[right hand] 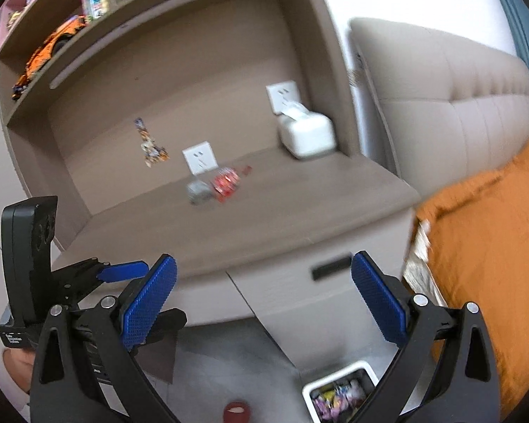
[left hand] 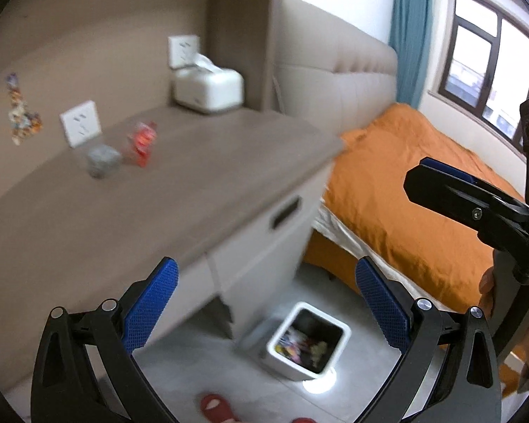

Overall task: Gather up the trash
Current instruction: 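Raise both tools back over the grey ball and red wrapper, then grasp the grey ball with the left tool while the right tool grasps the red candy wrapper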

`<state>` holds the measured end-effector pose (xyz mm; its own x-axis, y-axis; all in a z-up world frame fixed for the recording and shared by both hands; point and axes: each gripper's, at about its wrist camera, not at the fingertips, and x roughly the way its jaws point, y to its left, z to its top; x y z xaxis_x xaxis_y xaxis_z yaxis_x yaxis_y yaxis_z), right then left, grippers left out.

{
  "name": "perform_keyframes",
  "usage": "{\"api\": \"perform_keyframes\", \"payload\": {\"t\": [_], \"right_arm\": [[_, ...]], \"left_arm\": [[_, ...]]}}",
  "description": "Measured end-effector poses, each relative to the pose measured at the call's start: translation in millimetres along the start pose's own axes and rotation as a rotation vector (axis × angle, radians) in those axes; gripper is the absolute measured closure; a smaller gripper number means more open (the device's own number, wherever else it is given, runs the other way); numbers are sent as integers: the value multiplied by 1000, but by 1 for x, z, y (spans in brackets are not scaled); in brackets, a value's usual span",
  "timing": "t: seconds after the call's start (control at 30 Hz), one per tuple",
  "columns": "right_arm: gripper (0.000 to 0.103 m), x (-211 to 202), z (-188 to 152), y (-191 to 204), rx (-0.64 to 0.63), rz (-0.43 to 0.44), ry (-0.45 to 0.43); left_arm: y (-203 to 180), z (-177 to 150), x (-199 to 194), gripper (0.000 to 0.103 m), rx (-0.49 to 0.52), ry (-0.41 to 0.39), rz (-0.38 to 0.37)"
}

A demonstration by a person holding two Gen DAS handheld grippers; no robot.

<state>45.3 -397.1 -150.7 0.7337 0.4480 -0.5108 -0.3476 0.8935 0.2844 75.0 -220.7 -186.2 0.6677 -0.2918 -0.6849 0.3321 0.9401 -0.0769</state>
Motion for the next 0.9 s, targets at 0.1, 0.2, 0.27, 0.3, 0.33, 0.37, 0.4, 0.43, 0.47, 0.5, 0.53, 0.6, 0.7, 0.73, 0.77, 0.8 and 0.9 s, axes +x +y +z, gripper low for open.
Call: {"api": "perform_keyframes", "payload": {"t": [0.1,0.2,0.27,0.3,0.33,0.37,0.4,0.43,0.47,0.5,0.53,0.6,0.7,0.73,0.77,0.8,0.9], "right_arm": [[4,18,19,24,-43,10,-14],[4,45,40,49,-71,16,-27],[4,67,51,62,-86,18,-20],[4,82,59,68,-95,18,-14],[4,94,65,72,-96,21,-7],[4,106,71,75,-92,23,-3],[4,121,78,78,-82,32,2],[4,132,82,80,-70,38,6],[4,147,88,81,-53,35,12],[4,156,91,81,-45,31,17],[4,169,94,82,-38,16,27],[4,191,97,82,-45,-17,47],[4,218,100,84,-58,-58,66],[4,229,101,85,-68,-84,71],[4,238,101,85,-78,-116,70],[4,245,101,85,-85,-149,68],[4,269,100,81,-98,-253,82]], "left_arm": [[33,15,-8,5,-15,-35,9],[72,33,-10,5,-12,-55,21],[101,45,-3,5,-7,-50,26],[118,52,1,5,-9,-43,23],[128,56,4,5,-11,-39,17],[144,64,9,5,-10,-37,13],[157,71,13,5,-6,-40,12],[169,77,19,5,0,-39,15],[177,81,24,5,7,-36,14],[188,87,31,5,16,-35,14],[194,90,37,5,21,-34,14],[212,100,52,5,32,-23,4],[230,108,74,5,44,-3,-2],[236,111,84,5,44,8,-14],[241,113,90,5,44,13,-25],[244,114,97,5,43,22,-39],[254,117,120,5,43,62,-82]]}}
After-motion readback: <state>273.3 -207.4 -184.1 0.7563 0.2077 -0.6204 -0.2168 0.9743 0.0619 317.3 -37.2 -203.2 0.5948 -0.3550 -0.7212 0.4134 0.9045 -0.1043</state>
